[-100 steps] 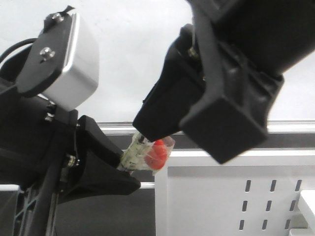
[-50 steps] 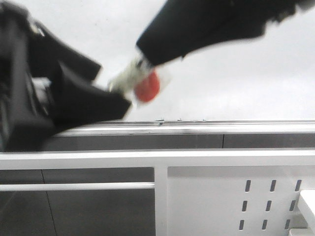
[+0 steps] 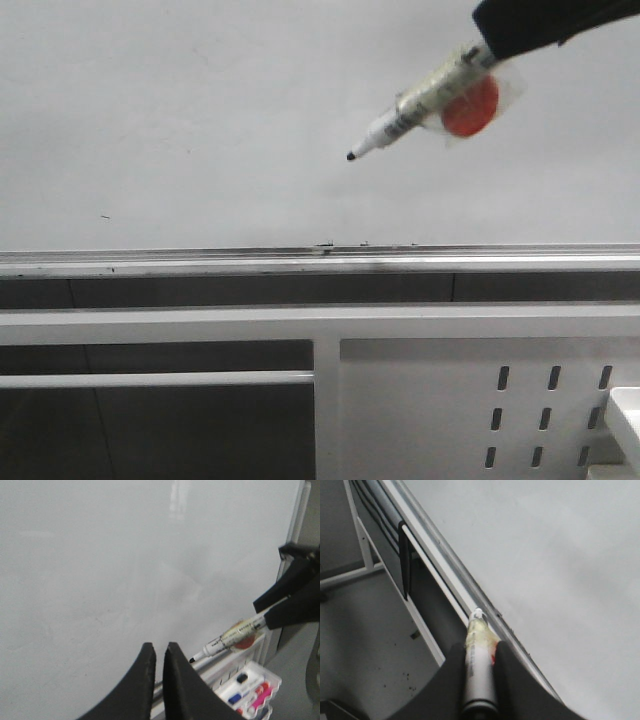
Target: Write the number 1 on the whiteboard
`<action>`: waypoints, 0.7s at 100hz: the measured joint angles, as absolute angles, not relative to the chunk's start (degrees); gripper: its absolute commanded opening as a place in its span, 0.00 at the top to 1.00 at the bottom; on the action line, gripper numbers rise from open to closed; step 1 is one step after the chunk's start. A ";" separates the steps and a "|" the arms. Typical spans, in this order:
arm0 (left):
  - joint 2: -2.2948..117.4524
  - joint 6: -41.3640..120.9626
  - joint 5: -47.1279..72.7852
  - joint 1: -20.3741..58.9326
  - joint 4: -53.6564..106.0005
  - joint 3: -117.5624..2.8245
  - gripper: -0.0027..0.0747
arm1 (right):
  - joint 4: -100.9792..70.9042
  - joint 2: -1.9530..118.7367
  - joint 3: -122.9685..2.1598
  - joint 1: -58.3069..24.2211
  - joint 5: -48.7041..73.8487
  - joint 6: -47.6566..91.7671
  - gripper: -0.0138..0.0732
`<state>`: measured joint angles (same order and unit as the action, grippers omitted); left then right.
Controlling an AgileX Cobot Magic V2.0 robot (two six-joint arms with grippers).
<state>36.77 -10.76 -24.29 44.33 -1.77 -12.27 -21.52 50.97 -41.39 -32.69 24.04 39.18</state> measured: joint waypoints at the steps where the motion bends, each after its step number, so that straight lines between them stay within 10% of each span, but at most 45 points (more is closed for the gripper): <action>1: 36.61 -10.76 -25.56 44.33 -1.25 -11.61 0.99 | -21.67 50.87 -41.39 -32.69 23.86 39.18 0.92; 24: 35.59 -10.86 -46.20 44.33 11.22 -0.14 0.99 | -22.79 49.37 -41.39 -32.69 18.08 39.18 0.92; 70: 35.50 -10.86 -51.25 44.33 16.57 0.20 0.99 | -24.35 49.37 -41.39 -32.69 15.00 39.18 0.92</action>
